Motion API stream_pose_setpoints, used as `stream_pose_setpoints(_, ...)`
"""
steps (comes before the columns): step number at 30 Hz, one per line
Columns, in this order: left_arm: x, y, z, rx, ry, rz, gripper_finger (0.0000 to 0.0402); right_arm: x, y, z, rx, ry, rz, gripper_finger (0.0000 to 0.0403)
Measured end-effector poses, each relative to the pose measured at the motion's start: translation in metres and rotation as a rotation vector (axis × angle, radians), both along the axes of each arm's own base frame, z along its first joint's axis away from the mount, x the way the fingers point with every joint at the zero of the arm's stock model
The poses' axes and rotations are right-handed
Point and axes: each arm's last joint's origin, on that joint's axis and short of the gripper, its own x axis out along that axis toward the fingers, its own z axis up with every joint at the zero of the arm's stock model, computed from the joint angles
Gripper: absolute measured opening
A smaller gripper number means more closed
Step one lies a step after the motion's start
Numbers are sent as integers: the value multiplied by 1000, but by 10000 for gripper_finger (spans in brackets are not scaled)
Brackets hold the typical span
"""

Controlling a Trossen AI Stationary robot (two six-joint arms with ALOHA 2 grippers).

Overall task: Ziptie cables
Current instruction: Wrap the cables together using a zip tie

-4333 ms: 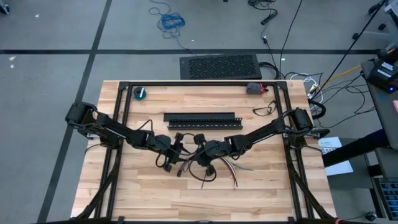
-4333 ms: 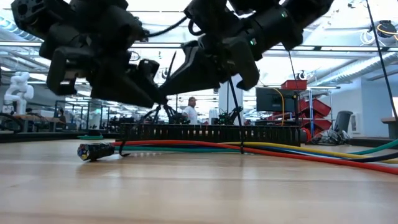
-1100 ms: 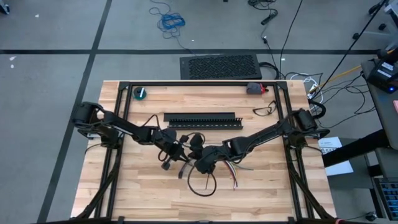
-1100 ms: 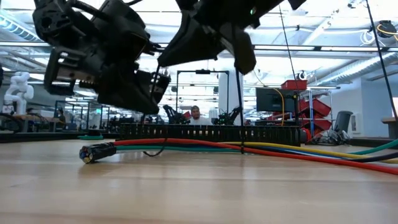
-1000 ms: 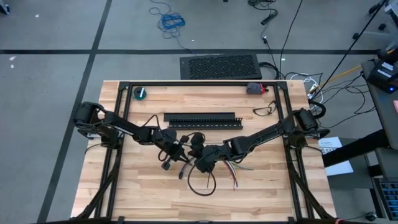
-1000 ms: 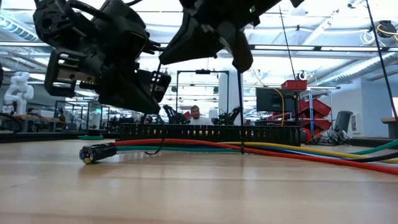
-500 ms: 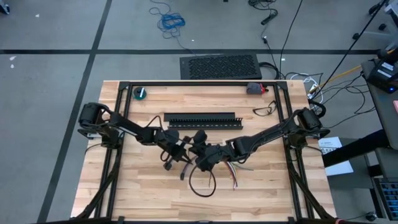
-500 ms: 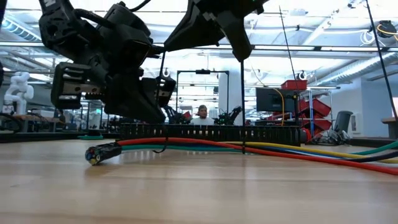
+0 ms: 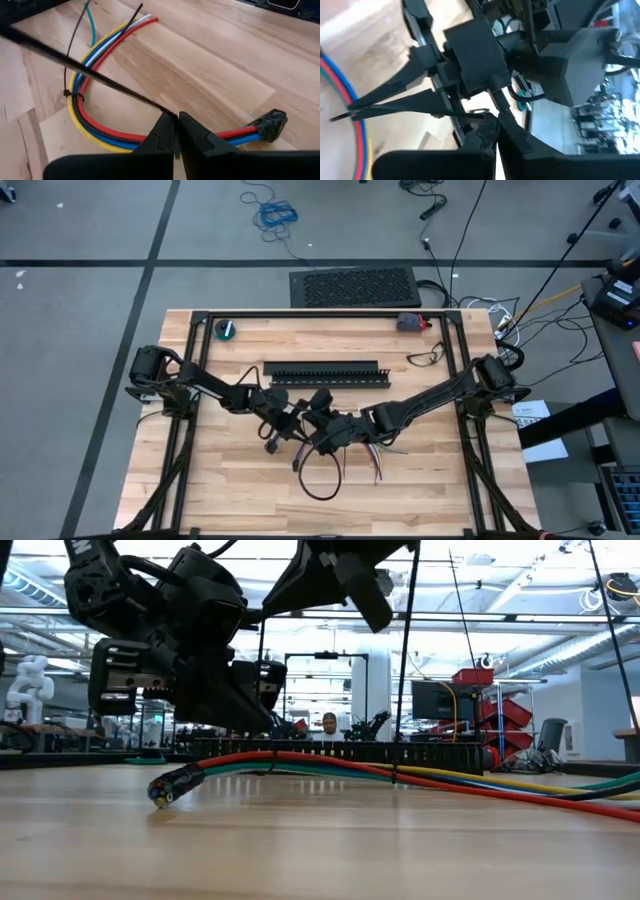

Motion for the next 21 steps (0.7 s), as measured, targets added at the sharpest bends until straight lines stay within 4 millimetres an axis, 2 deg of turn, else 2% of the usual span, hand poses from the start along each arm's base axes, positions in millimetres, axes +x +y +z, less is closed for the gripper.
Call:
stream_pose_setpoints(3, -1, 0, -1, -1, 14, 0, 10, 0, 0, -3, 43, 28, 24, 0)
stream_pose_setpoints(11, -4, 0, -2, -11, 46, 2, 10, -17, -5, -11, 491, 228, 15, 15)
stream_pose_setpoints(16, -5, 0, -3, -11, 48, 1, 10, -21, 1, -13, 610, 286, 42, 80)
stream_pose_setpoints(21, -4, 0, -2, -9, 37, 1, 10, -23, 4, -15, 628, 297, -2, 165)
